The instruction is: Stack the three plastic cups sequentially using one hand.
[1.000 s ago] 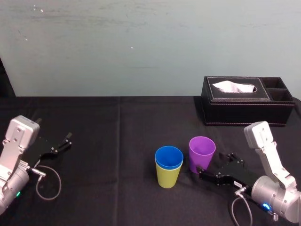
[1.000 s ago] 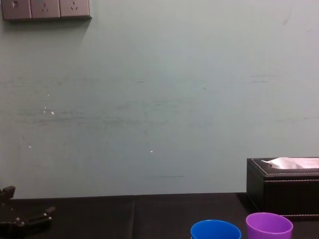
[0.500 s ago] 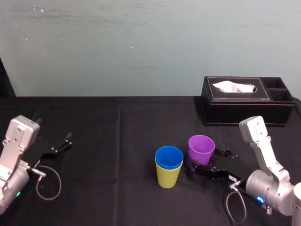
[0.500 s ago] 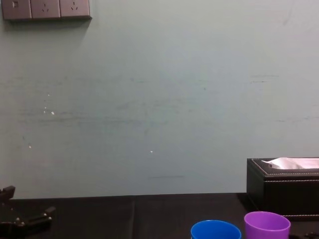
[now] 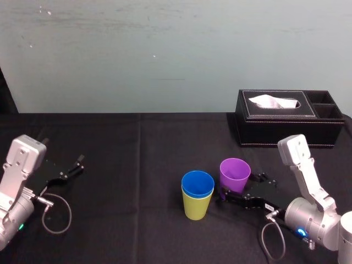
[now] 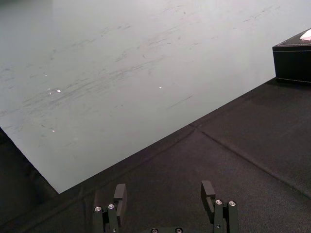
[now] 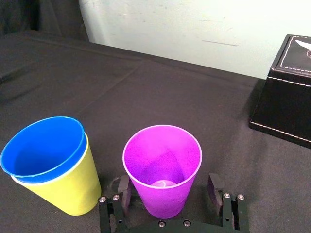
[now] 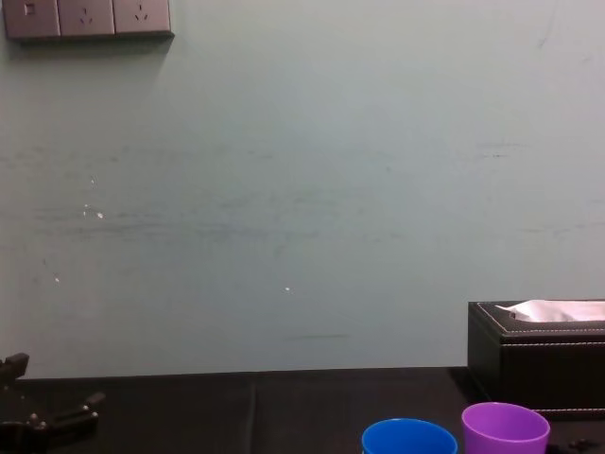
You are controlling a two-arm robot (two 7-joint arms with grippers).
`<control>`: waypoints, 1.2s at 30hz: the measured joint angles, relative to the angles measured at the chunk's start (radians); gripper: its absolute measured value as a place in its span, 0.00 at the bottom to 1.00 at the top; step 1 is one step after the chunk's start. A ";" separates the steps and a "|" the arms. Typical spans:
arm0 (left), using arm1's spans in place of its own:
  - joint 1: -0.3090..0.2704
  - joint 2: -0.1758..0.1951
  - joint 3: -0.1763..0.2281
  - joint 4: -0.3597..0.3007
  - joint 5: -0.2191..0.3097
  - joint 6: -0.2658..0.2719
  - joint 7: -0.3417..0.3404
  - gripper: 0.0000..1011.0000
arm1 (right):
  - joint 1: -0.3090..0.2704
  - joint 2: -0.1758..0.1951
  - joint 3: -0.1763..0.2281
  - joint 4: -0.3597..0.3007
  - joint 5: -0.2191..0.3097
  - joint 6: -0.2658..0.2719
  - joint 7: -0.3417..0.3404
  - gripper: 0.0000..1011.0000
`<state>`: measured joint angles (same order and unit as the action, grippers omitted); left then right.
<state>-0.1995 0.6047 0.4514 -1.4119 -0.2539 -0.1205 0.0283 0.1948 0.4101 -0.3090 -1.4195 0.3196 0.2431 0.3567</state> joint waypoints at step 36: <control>0.000 0.000 0.000 0.000 0.000 0.000 0.000 0.99 | 0.026 -0.020 -0.013 0.024 -0.004 -0.010 -0.001 0.99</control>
<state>-0.1995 0.6047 0.4514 -1.4120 -0.2539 -0.1205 0.0283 0.2213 0.3896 -0.3220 -1.3951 0.3153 0.2332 0.3557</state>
